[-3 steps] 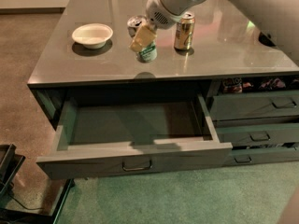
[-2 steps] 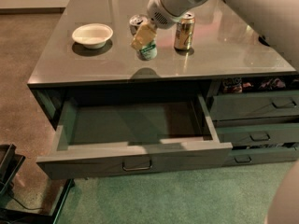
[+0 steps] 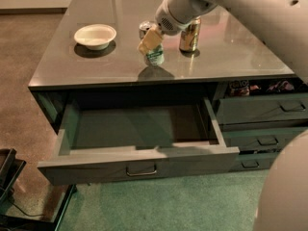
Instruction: Pick 7up can from top drawer and place on counter
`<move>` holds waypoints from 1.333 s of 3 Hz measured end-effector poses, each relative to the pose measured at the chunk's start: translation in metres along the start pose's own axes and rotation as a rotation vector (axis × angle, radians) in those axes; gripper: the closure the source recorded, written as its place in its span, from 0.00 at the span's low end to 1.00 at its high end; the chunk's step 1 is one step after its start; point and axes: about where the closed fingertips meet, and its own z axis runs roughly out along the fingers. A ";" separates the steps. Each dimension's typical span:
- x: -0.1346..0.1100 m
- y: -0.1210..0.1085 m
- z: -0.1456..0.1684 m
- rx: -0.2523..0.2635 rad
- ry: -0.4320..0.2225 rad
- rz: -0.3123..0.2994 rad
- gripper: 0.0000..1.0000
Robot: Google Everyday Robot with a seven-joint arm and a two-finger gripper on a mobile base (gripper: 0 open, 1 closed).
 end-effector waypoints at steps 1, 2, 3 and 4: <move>0.013 -0.004 0.009 -0.007 -0.006 0.073 1.00; 0.027 -0.004 0.015 0.000 -0.047 0.127 1.00; 0.026 -0.006 0.015 0.008 -0.055 0.128 0.81; 0.026 -0.006 0.015 0.008 -0.055 0.128 0.58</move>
Offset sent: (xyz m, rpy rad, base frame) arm 0.0064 -0.0294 -0.0400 0.1879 0.0107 -0.1342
